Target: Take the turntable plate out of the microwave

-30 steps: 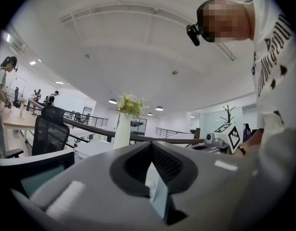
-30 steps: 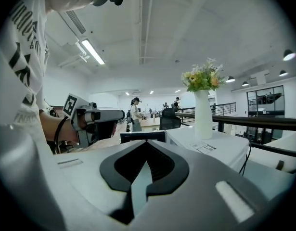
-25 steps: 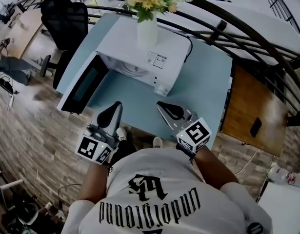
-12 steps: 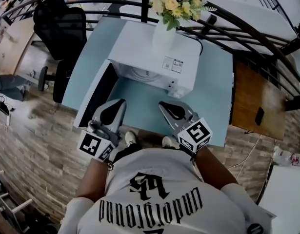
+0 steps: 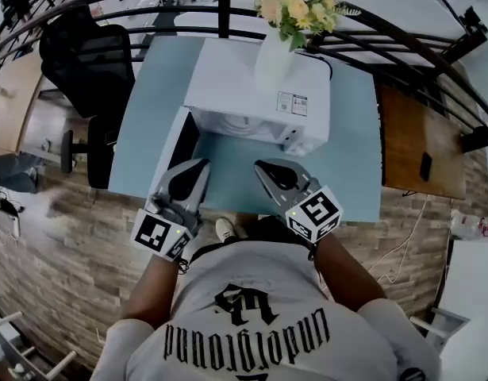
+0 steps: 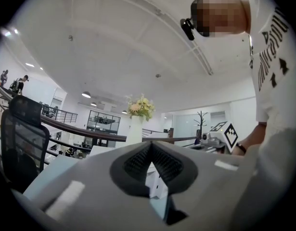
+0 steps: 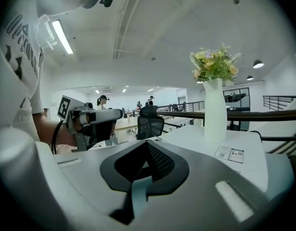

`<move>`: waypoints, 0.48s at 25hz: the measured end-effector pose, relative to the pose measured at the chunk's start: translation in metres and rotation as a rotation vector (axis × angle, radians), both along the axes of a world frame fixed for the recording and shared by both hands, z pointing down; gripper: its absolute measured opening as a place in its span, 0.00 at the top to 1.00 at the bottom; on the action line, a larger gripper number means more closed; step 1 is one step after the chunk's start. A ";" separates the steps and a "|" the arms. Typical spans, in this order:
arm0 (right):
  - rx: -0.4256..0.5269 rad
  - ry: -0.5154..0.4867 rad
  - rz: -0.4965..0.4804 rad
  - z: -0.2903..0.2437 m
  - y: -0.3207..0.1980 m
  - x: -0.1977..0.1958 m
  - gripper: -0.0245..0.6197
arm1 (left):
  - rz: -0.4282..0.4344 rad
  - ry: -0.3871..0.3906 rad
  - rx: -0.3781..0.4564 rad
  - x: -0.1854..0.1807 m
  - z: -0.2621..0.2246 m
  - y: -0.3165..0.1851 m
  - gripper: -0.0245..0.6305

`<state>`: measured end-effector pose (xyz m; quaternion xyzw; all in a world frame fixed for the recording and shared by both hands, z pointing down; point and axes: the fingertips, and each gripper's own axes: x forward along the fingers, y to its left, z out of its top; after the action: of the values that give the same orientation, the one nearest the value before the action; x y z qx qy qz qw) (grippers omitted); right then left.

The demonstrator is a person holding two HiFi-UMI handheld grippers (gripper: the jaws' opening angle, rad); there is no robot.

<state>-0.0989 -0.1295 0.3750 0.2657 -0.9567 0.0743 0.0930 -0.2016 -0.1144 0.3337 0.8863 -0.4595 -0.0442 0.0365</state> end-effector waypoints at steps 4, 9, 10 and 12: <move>-0.014 -0.019 0.027 0.006 -0.012 -0.007 0.96 | 0.020 -0.007 0.001 -0.002 0.006 -0.013 0.89; -0.070 -0.029 0.039 0.032 -0.030 -0.017 0.96 | -0.004 -0.014 -0.014 -0.009 0.019 -0.031 0.89; -0.086 -0.021 0.046 0.040 -0.035 -0.018 0.96 | -0.002 -0.012 -0.024 -0.009 0.024 -0.034 0.89; -0.125 -0.009 0.057 0.060 -0.046 -0.018 0.95 | 0.001 -0.011 -0.048 -0.008 0.034 -0.042 0.89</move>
<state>-0.1170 -0.1752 0.4346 0.2864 -0.9426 0.1376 0.1031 -0.2095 -0.1565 0.3679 0.8857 -0.4600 -0.0284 0.0552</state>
